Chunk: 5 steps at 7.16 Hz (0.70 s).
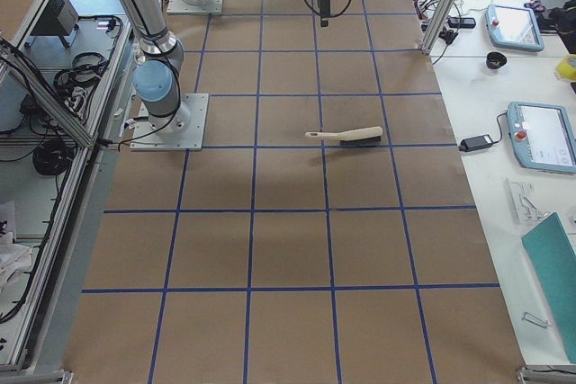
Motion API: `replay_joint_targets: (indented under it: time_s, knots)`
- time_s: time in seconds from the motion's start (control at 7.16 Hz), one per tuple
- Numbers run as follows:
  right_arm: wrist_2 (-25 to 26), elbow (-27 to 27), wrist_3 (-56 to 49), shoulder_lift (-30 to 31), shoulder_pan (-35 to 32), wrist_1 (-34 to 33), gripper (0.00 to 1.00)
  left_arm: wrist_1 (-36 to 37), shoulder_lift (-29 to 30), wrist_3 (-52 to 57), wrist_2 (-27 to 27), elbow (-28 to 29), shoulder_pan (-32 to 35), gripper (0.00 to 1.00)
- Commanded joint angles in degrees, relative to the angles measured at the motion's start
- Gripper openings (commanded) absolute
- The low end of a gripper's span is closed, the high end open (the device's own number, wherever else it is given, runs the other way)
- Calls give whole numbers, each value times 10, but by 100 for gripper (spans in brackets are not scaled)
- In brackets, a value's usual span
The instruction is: Sweep and dump trash into bin
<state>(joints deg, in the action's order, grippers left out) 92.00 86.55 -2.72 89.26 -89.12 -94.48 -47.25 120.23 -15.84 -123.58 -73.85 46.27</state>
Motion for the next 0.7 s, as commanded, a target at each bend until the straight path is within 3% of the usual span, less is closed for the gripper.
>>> replay_joint_targets:
  time_s: [0.0,0.14,0.42,0.56]
  knots:
    - [-14,-2,1,12,0,0,100,18,18,-2,-2,56,8,0]
    - [-43,-2,1,18,0,-2,100,81,17,-2,0,51,15,0]
    - [-32,4,0,14,0,-2,100,224,9,-5,0,-2,34,0]
    - [-23,3,1,14,0,0,100,238,-3,-6,-2,-27,48,0]
